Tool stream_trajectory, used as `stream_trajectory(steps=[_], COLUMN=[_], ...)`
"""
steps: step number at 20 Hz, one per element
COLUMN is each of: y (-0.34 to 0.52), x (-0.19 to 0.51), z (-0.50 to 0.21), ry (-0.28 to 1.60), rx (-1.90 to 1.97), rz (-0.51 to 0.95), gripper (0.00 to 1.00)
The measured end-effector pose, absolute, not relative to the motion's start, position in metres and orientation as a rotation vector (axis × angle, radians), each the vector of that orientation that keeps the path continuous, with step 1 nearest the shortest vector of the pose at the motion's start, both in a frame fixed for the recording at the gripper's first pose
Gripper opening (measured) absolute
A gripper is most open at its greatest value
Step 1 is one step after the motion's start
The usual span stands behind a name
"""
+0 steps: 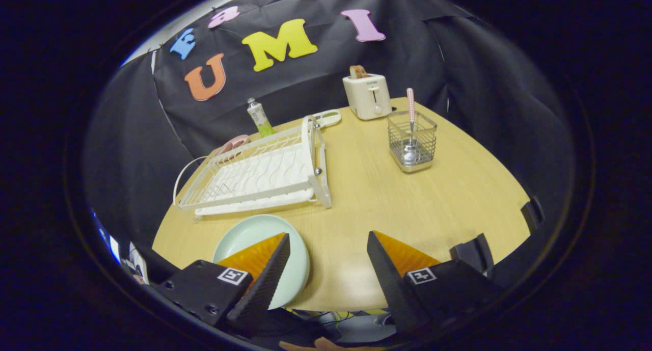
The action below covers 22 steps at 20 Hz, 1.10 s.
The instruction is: Take the plate from the dish rack, then take the spoon from the basket and place it into the plate.
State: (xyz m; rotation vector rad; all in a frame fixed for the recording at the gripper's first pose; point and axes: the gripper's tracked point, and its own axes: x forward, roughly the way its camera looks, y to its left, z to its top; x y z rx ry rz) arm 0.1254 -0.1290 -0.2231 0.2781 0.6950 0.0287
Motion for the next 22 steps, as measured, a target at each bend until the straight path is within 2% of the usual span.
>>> stream_trajectory(steps=[7, 14, 22], y=[-0.202, -0.260, -0.303], x=[0.150, 0.208, 0.291], z=[-0.190, -0.159, -0.153], ry=[0.569, 0.461, 0.461], rx=[0.279, 0.201, 0.141], rz=[-0.065, -0.086, -0.114], gripper=[0.99, 1.00, 1.00])
